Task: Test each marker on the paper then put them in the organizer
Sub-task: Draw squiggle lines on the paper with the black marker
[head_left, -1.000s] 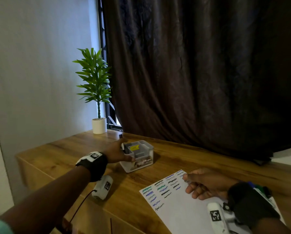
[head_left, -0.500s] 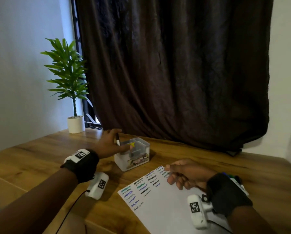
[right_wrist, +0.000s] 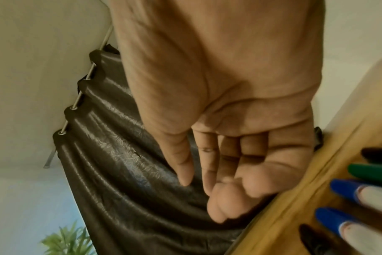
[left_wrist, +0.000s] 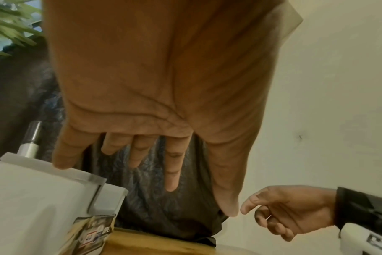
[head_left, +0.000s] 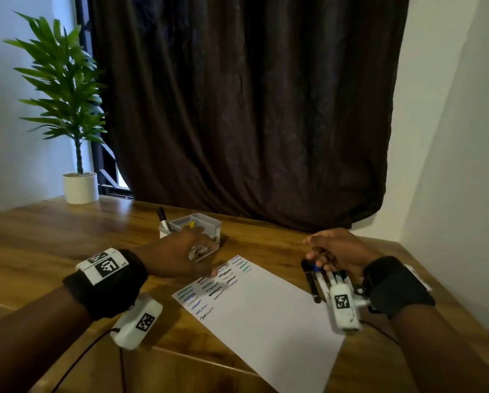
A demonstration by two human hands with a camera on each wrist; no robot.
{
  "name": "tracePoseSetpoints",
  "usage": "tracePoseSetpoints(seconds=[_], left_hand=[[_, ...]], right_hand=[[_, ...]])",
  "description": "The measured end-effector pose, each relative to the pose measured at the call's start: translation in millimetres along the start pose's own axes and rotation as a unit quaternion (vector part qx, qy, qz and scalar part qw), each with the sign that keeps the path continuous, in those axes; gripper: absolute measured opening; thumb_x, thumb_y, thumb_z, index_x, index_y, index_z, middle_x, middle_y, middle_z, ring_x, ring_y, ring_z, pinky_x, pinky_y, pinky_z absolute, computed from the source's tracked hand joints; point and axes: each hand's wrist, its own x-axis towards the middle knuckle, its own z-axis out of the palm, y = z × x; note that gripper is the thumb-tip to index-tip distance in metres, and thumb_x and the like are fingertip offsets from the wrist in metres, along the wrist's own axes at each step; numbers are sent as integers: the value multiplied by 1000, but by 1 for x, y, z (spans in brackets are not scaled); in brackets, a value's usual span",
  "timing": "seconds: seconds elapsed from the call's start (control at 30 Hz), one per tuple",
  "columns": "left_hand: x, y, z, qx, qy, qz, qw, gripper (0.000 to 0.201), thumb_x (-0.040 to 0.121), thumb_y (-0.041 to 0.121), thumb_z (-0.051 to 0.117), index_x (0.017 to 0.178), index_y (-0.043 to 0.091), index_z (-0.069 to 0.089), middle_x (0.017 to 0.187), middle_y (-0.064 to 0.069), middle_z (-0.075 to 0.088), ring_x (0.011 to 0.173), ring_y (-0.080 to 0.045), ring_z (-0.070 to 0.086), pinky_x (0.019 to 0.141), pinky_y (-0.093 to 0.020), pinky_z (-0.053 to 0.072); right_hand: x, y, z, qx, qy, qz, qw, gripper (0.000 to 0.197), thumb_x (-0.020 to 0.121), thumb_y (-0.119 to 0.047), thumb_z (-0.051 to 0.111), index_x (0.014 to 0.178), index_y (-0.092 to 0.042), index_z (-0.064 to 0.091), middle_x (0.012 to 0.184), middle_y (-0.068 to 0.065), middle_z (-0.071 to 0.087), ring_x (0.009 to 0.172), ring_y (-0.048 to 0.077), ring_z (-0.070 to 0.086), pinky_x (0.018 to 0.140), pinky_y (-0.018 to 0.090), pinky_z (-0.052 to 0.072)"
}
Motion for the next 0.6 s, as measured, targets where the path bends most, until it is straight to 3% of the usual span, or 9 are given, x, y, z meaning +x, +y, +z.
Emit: tracePoseSetpoints(seconds=[0.07,0.2,0.3,0.37,0.47,0.53,0.6], left_hand=[[-3,3,5,15,-3,15,1000,65,79,56,74,136,33,53,147,10,38,130,-14,47,100,-27,48],[-19,23,26,26,-65,41,997,63,81,61,69,137,37,52,143,19,42,132,-7,44,104,-24,41],[-31,25,45,49,-158,21,986,69,73,78,63,133,46,52,146,21,44,135,-7,41,114,-37,37],[-37,23,50,76,-179,-2,981,68,71,83,58,131,51,50,152,19,40,139,-11,38,115,-41,35],[-45,26,51,83,-176,-14,981,58,82,71,58,135,48,49,158,13,34,143,-15,33,116,-38,32],[-47,29,50,82,-179,-17,980,58,83,71,58,135,48,49,158,12,33,144,-15,32,116,-38,31],[-47,33,50,82,-183,-15,980,59,82,73,56,135,49,48,158,12,33,144,-15,32,117,-39,30]], right_hand=[[-10,4,-11,-38,11,14,999,24,101,-25,62,107,-3,66,81,11,74,56,16,61,50,26,50],[-23,15,-11,-161,-11,54,985,23,101,-26,62,99,-4,67,70,7,69,53,16,60,51,27,48],[-25,14,3,-283,-8,71,956,23,97,-30,67,93,-7,64,70,8,71,53,19,63,51,29,50],[-22,10,15,-363,0,76,929,25,93,-33,71,88,-10,62,67,5,70,51,18,63,57,31,54],[-16,4,31,-464,-3,76,883,29,87,-38,75,85,-17,56,75,2,66,72,23,66,72,32,55],[-14,0,36,-510,6,75,857,35,82,-41,78,97,-18,56,95,4,68,94,27,70,84,35,55],[-14,-3,36,-524,11,85,848,46,80,-40,80,112,-17,57,114,7,68,106,28,68,93,36,56]])
